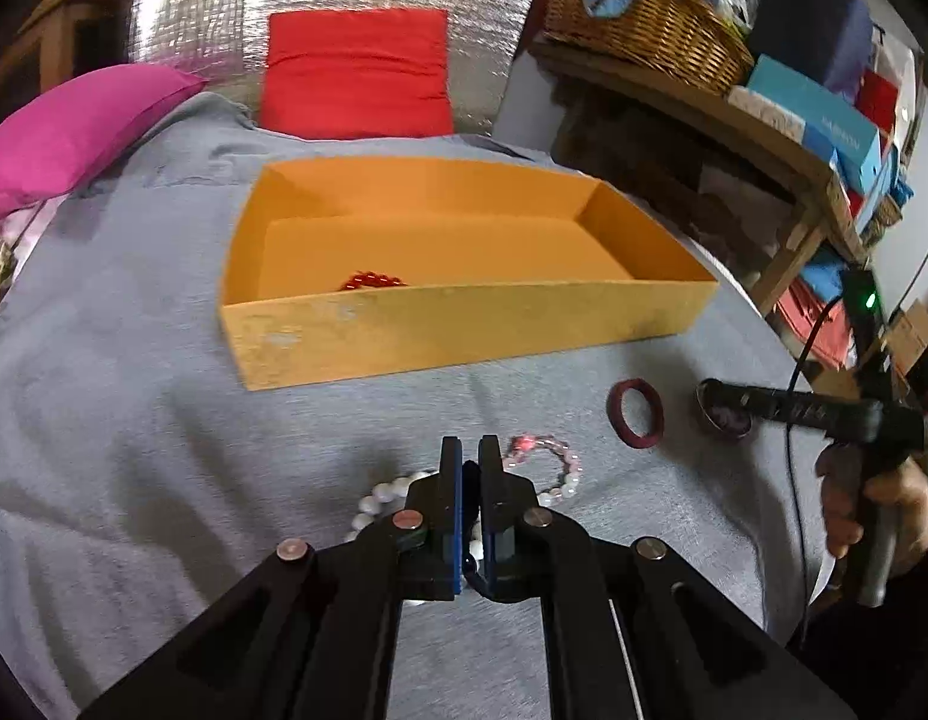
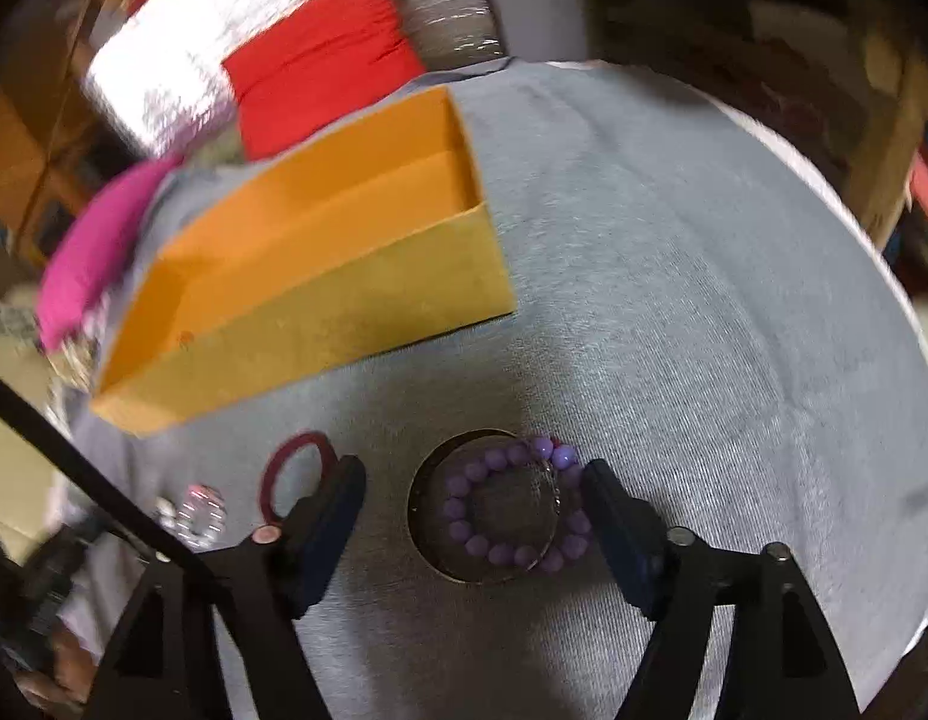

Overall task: Organize jewelry
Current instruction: 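Lower the hair tie and bangle into the orange box and open both tools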

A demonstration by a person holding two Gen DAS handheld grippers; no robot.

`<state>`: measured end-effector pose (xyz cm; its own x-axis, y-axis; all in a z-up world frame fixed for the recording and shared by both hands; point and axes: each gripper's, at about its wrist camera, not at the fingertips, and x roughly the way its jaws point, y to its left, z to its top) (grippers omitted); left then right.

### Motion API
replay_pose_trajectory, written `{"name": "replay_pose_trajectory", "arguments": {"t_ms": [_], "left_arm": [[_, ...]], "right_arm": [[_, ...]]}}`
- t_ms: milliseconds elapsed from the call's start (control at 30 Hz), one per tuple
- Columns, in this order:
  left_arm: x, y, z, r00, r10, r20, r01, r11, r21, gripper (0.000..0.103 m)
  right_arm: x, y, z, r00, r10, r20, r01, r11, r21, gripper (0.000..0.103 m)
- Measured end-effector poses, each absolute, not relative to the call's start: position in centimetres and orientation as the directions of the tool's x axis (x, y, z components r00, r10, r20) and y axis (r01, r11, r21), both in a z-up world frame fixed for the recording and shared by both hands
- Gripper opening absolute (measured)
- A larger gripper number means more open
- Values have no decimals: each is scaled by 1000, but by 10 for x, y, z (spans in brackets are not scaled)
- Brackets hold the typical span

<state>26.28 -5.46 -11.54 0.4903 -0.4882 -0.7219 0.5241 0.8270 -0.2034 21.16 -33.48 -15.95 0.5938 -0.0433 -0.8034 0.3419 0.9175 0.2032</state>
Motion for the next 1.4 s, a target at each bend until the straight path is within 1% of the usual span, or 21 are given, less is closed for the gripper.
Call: {"name": "replay_pose_trajectory", "arguments": {"t_ms": [67,133,167,233,300,433,533,667,833,967,1233,1300,1400], "left_arm": [[264,-46,-114,497,-488,-718,511,833,-212,5],[265,-40,-114,498,-492,-714,501,835,-226,5],[265,-36,-113,502,-492,-712,496,838,-230,5],[266,-31,-111,508,-493,-706,490,840,-234,5],[265,-27,-109,514,-499,-698,487,839,-243,5],[264,-20,-102,513,-542,-666,498,819,-284,5],[262,-20,-97,520,-568,-638,518,804,-293,5],[261,-23,-93,530,-579,-620,528,797,-292,5],[260,-30,-86,548,-593,-590,542,789,-289,5],[262,-37,-75,548,-633,-547,561,763,-322,5],[293,-71,-48,588,-647,-485,561,759,-331,5],[309,-80,-47,606,-631,-484,544,773,-327,5],[334,-95,-54,627,-592,-506,514,803,-303,5]], "right_arm": [[215,-323,-164,577,-91,-812,322,939,124,78],[215,-316,-165,582,-123,-804,307,949,78,78],[215,-312,-167,584,-143,-799,304,951,52,75],[215,-308,-168,581,-177,-794,310,951,14,63],[214,-306,-167,587,-185,-789,308,951,6,63],[209,-307,-161,618,-176,-766,310,950,32,63],[199,-309,-145,682,-162,-713,304,950,75,63],[191,-307,-125,773,-111,-625,268,950,163,63],[188,-299,-113,826,-78,-558,224,954,198,63],[193,-286,-102,861,-52,-506,187,958,219,63],[239,-272,-91,887,33,-460,128,941,314,63],[255,-275,-92,887,48,-460,126,932,339,63],[280,-286,-97,875,69,-479,141,910,389,63]]}}
